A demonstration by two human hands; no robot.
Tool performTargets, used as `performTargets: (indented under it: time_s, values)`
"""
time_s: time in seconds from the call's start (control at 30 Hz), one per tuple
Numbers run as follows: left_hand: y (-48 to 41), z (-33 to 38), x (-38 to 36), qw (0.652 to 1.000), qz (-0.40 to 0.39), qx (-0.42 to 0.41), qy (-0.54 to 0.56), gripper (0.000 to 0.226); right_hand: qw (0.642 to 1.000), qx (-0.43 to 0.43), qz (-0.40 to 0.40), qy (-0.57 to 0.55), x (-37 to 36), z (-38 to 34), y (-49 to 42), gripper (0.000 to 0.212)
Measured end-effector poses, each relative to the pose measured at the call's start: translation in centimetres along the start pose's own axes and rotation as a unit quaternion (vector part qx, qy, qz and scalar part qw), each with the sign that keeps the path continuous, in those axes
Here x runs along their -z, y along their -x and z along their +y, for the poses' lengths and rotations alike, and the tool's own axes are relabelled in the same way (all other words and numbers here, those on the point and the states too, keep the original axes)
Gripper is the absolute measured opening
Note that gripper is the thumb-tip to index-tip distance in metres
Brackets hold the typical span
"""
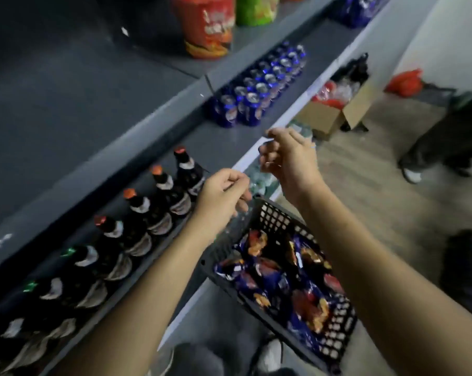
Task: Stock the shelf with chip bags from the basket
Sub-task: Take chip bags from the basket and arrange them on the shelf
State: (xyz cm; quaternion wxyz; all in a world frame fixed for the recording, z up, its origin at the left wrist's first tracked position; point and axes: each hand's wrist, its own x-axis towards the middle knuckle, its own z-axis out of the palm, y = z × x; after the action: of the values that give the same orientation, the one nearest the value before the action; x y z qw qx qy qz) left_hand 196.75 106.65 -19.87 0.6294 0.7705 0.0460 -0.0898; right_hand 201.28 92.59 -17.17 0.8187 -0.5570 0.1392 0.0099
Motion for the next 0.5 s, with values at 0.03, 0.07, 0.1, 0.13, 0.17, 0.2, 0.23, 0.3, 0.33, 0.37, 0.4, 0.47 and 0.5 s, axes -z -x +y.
performTargets:
  time_s: [0.03,0.07,0.1,0.13,0.17,0.2,0.23,0.3,0.33,0.37,0.4,0.47,0.5]
  values:
    - [-0.2,-1.5,-1.6,0.999,-0.022,0.027,-0.009,0.012,0.999,-0.022,0.02,0.011,2.4,1.7,-0.1,0.014]
    - [-0.4,-3.1,-2.8,0.998,-0.041,0.054,-0.017,0.012,0.998,-0.043,0.038,0.019,4.7,3.5,-0.1,0.014]
    - [-0.6,-4.8,-4.1,0.995,-0.058,0.079,-0.022,0.013,0.996,-0.065,0.059,0.024,6.7,5.5,-0.1,0.014]
    - [-0.8,-6.5,-5.0,0.992,-0.073,0.102,-0.024,0.013,0.993,-0.086,0.076,0.026,8.6,7.3,0.0,0.014]
    - [-1.0,-7.8,-5.6,0.989,-0.083,0.12,-0.027,0.012,0.99,-0.106,0.092,0.029,9.9,8.9,0.1,0.014]
    - [-1.4,-9.5,-6.4,0.985,-0.093,0.142,-0.032,0.013,0.985,-0.129,0.112,0.027,11.3,10.7,0.1,0.014]
    - [-2.0,-11.1,-7.1,0.981,-0.1,0.162,-0.04,0.014,0.98,-0.147,0.129,0.024,12.4,12.3,0.0,0.014]
    - [-3.2,-14.2,-8.1,0.972,-0.111,0.196,-0.061,0.014,0.97,-0.183,0.16,0.025,14.3,15.7,-0.2,0.015]
    - [-3.8,-15.5,-8.3,0.969,-0.115,0.206,-0.07,0.014,0.965,-0.199,0.167,0.026,15.0,17.1,-0.4,0.014]
    - [-4.3,-17.0,-8.6,0.965,-0.122,0.219,-0.081,0.014,0.96,-0.217,0.174,0.026,15.6,18.9,-0.6,0.013]
    - [-5.0,-18.5,-8.7,0.961,-0.127,0.228,-0.092,0.013,0.956,-0.231,0.178,0.025,16.1,20.5,-0.8,0.013]
    - [-6.2,-21.7,-8.8,0.952,-0.136,0.252,-0.111,0.012,0.947,-0.259,0.19,0.019,16.5,23.9,-1.1,0.014]
    - [-6.8,-23.1,-8.8,0.948,-0.14,0.259,-0.121,0.012,0.942,-0.271,0.196,0.02,16.6,25.0,-1.2,0.014]
